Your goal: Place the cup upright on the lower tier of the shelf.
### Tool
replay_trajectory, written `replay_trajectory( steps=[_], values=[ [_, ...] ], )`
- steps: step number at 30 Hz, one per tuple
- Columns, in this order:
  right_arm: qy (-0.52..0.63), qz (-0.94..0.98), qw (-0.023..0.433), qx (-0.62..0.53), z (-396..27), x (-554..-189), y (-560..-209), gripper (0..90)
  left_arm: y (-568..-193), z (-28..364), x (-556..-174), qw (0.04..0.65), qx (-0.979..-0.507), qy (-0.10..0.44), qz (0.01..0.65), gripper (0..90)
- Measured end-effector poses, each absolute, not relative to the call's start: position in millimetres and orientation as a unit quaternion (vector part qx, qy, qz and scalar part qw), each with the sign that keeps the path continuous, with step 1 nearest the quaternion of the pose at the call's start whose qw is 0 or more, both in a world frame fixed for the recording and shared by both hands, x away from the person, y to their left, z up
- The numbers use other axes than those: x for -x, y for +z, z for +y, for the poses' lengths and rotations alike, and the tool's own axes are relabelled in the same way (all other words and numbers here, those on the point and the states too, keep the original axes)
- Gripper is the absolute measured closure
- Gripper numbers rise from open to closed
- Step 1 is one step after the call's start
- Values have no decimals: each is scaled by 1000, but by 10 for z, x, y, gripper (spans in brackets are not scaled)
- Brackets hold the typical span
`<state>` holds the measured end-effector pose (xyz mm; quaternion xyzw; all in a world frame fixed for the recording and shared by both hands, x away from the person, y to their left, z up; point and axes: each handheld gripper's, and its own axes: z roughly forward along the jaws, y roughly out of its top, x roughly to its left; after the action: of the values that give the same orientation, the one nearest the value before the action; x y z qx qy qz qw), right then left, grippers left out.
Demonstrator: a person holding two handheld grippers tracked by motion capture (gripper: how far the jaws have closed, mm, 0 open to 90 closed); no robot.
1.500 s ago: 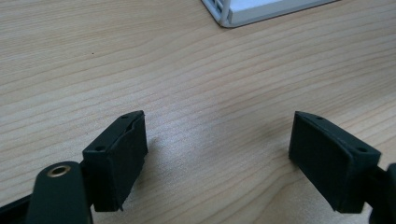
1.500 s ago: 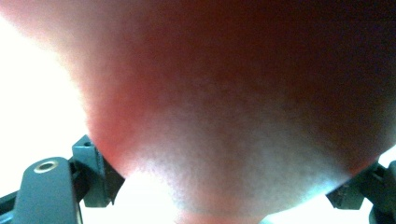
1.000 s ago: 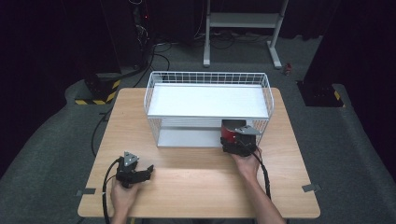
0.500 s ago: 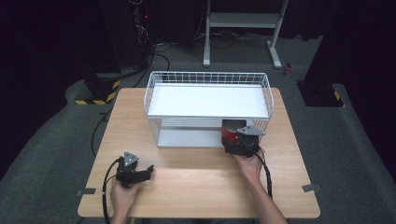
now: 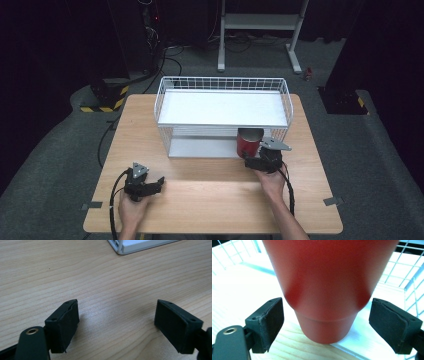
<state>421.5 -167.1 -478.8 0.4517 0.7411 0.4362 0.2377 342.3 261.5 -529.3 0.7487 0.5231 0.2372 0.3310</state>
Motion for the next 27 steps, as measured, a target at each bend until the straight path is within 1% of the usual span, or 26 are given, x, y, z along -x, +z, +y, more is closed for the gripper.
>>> replay_trajectory(
  steps=[6,19,27],
  values=[
    [438,739,238,-453,-1706,-4123,-4767,171,-5293,2615,-3423,331,-749,237,523,200],
    [425,744,243,-455,-1716,-3998,-4800,328,-5292,2616,-3423,331,-749,237,523,200],
    [420,742,244,-462,-1654,-4032,-4817,369,-5292,2616,-3424,331,-749,236,523,200]
  ],
)
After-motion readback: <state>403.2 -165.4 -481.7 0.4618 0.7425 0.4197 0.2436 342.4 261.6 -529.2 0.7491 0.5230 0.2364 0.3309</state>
